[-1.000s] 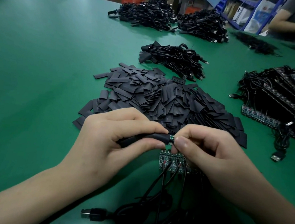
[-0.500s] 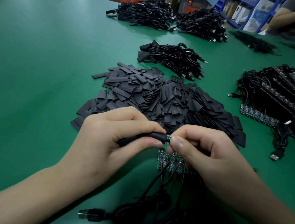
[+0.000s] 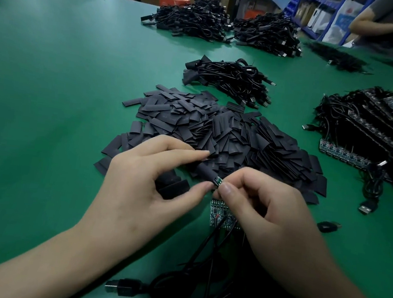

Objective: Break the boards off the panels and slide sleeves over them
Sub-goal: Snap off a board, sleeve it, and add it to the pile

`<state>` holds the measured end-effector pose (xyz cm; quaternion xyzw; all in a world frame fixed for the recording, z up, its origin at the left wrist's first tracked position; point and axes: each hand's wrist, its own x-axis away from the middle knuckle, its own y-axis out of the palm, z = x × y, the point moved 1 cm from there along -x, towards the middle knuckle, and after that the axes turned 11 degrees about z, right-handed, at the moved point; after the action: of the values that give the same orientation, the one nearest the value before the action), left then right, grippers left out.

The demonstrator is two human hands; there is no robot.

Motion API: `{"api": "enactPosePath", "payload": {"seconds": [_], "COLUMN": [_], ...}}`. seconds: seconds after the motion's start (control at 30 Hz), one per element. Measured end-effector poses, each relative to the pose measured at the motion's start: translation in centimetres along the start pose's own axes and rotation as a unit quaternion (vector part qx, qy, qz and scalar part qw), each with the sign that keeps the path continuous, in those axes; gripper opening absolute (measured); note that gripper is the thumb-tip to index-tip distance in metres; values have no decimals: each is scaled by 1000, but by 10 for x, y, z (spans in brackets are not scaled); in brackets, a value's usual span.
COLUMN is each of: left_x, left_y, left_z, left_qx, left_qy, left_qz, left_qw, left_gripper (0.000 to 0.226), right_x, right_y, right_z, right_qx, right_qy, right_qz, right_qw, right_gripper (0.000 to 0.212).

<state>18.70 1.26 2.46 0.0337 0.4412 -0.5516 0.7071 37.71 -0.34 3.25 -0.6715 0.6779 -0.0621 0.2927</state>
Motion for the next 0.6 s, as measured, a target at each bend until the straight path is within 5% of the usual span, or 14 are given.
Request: {"api": "enactPosePath", "payload": {"seconds": [0.4,0.6], "left_x": [3,1], "left_y": [3,0], "left_z": [8,5], "left_qx": [9,5], "left_qy": [-51,-38], "left_qz": [-26,18], "left_qw": [998,999], "left_gripper": [32,25], "right_x": [4,3], "right_y": [4,4], "right_z": [-3,-2], "right_qx": [147,131], "right_qy": [-138,-101], "right_qz": [25,29], "right_qw": [979,986], "right_gripper": [13,18]}}
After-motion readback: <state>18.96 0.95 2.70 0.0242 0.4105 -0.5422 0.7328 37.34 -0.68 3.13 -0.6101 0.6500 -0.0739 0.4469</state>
